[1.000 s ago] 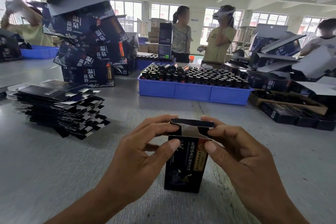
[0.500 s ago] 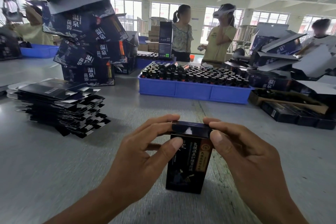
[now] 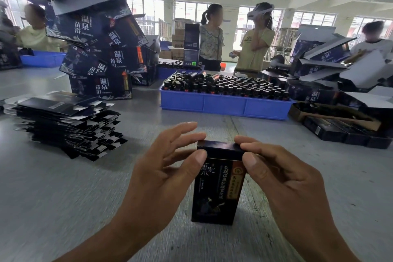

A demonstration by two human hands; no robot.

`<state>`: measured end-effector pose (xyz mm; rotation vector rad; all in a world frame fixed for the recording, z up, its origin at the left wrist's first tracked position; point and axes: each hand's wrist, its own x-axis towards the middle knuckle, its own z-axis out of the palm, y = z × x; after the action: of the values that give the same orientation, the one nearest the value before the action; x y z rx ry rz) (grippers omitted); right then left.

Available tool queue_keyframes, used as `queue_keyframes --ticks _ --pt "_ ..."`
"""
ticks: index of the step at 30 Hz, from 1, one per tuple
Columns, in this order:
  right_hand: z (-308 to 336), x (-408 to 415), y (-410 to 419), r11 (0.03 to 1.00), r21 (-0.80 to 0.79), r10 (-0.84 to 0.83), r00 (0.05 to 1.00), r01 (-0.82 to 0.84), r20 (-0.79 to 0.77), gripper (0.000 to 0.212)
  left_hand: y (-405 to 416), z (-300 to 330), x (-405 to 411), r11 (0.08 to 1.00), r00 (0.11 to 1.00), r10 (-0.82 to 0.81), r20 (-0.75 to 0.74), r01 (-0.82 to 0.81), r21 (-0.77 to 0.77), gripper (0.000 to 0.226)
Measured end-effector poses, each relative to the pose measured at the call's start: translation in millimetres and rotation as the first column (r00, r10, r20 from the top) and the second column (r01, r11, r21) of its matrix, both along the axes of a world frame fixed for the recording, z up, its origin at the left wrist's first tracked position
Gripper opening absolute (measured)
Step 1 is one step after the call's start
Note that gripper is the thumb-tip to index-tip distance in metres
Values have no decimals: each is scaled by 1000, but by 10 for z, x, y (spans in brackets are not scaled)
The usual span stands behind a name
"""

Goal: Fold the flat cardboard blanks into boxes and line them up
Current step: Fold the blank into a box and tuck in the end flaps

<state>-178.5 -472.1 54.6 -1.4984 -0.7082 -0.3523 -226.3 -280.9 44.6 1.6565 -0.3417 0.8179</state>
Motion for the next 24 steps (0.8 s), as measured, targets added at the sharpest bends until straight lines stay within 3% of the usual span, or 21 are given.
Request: queue_keyframes --ticks 4,12,18,24 --pt "-15 13 -11 999 -41 -17 999 18 27 19 19 -16 14 990 997 55 52 -61 127 26" --pt "-47 34 -24 997 -72 -35 996 40 77 19 45 -27 39 993 996 31 79 -39 113 25" --pt "-112 81 -31 981 -139 -98 969 132 226 27 119 10 49 948 982 88 168 -134 288 26" --pt "-112 133 -44 976 -162 -96 958 143 270 24 148 35 72 933 975 94 204 -158 323 26"
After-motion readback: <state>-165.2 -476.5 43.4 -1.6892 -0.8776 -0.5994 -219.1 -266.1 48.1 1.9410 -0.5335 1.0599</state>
